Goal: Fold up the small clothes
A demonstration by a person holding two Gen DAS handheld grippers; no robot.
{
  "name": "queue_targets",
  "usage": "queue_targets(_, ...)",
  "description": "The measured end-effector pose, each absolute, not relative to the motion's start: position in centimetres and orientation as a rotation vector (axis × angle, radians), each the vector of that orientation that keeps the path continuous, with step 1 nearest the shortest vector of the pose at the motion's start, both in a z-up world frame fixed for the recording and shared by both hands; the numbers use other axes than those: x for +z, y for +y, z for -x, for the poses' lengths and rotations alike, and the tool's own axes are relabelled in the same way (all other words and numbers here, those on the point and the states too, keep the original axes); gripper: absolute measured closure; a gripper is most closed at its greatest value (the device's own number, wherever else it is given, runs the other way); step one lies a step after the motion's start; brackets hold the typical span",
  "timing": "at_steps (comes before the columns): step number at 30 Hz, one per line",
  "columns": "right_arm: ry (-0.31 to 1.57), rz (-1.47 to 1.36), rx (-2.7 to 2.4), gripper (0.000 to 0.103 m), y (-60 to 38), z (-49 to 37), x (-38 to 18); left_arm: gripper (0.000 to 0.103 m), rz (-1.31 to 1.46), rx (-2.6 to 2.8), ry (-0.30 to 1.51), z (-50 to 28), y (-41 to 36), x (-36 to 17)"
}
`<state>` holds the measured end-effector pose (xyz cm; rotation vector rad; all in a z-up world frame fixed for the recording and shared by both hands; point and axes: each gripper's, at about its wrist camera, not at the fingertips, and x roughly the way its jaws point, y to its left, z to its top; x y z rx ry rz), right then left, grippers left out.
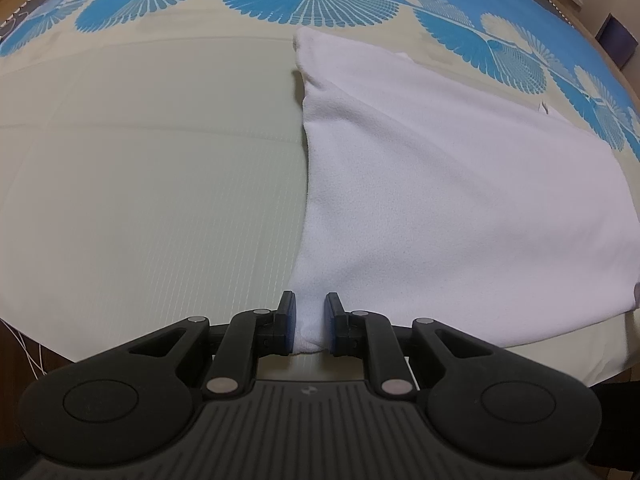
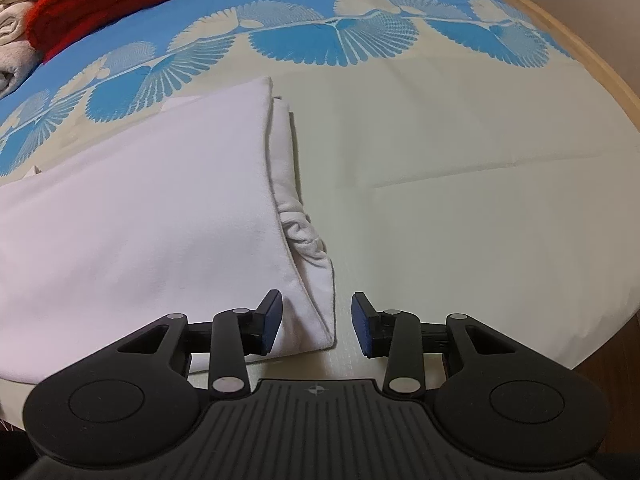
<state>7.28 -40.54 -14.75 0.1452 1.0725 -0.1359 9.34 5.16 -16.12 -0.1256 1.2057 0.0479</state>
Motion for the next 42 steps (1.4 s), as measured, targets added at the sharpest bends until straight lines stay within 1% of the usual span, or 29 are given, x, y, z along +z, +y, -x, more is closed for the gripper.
queue_targets(3,1.057,-0.134,-0.136,0.063,-40.3,-7.2,-14.4,0.084,0.129,0.056,1.203,-9.2,5.3,-15.9)
queue_targets(4,1.053,-0.137,-0.135,0.063,-40.3,-7.2,-14.3,0.081,0.134,0.065,1.199,-9.0,5.4,-15.6)
queue_targets(6,1.041,-0.151,-0.133,0.063,-40.3,-7.2,-13.9,0.075,0.168,0.084,1.19,-8.6,5.7,-15.2)
queue_targets(7,1.034,-0.156,-0.131,0.063,-40.3,-7.2,-13.8,0.067,0.197,0.094,1.188,-8.3,5.9,-15.0)
queue_targets(8,1.026,-0.161,-0.128,0.063,-40.3,-7.2,-13.6,0.062,0.236,0.103,1.185,-8.0,6.1,-14.9)
queue_targets(12,1.017,-0.151,-0.112,0.063,-39.9,-7.2,-13.3,0.054,0.337,0.09,1.196,-7.1,6.6,-14.9)
queue_targets(14,1.023,-0.143,-0.111,0.063,-39.7,-7.3,-13.4,0.045,0.373,0.092,1.218,-7.0,7.1,-15.4)
queue_targets(18,1.022,-0.141,-0.11,0.063,-39.3,-7.4,-13.4,0.043,0.486,0.128,1.277,-7.3,8.7,-17.3)
queue_targets(19,1.02,-0.141,-0.11,0.063,-39.3,-7.4,-13.4,0.04,0.5,0.13,1.275,-7.4,8.8,-17.5)
queue_targets(22,1.017,-0.138,-0.112,0.063,-39.3,-7.2,-13.4,0.033,0.483,0.11,1.259,-8.0,8.3,-17.5)
queue_targets(24,1.019,-0.135,-0.116,0.063,-39.5,-7.1,-13.4,0.033,0.465,0.109,1.246,-8.3,7.9,-17.6)
queue_targets(25,1.02,-0.135,-0.12,0.063,-39.6,-7.0,-13.4,0.034,0.462,0.108,1.236,-8.5,7.9,-17.6)
queue_targets(26,1.021,-0.136,-0.124,0.063,-39.7,-7.0,-13.4,0.037,0.465,0.105,1.224,-8.6,7.8,-17.5)
queue_targets(27,1.022,-0.137,-0.129,0.063,-39.7,-6.9,-13.4,0.041,0.47,0.099,1.214,-8.7,7.8,-17.6)
queue_targets(28,1.022,-0.138,-0.133,0.063,-39.8,-6.8,-13.4,0.047,0.473,0.095,1.209,-8.9,7.7,-17.7)
queue_targets(29,1.022,-0.14,-0.138,0.063,-39.9,-6.8,-13.4,0.057,0.472,0.094,1.203,-9.1,7.6,-17.8)
queue_targets(30,1.022,-0.14,-0.14,0.063,-39.9,-6.7,-13.4,0.064,0.471,0.089,1.199,-9.1,7.6,-17.9)
queue_targets(31,1.02,-0.141,-0.143,0.063,-39.9,-6.6,-13.4,0.076,0.478,0.075,1.197,-9.1,7.6,-17.9)
queue_targets(32,1.018,-0.142,-0.145,0.063,-39.9,-6.5,-13.4,0.083,0.492,0.059,1.197,-9.1,7.5,-18.0)
queue_targets(35,1.007,-0.147,-0.147,0.063,-39.7,-6.1,-13.1,0.088,0.448,0.051,1.18,-9.0,7.1,-17.4)
queue_targets(42,0.974,-0.169,-0.134,0.063,-38.7,-5.2,-11.9,0.092,0.423,0.077,1.077,-7.3,8.0,-14.1)
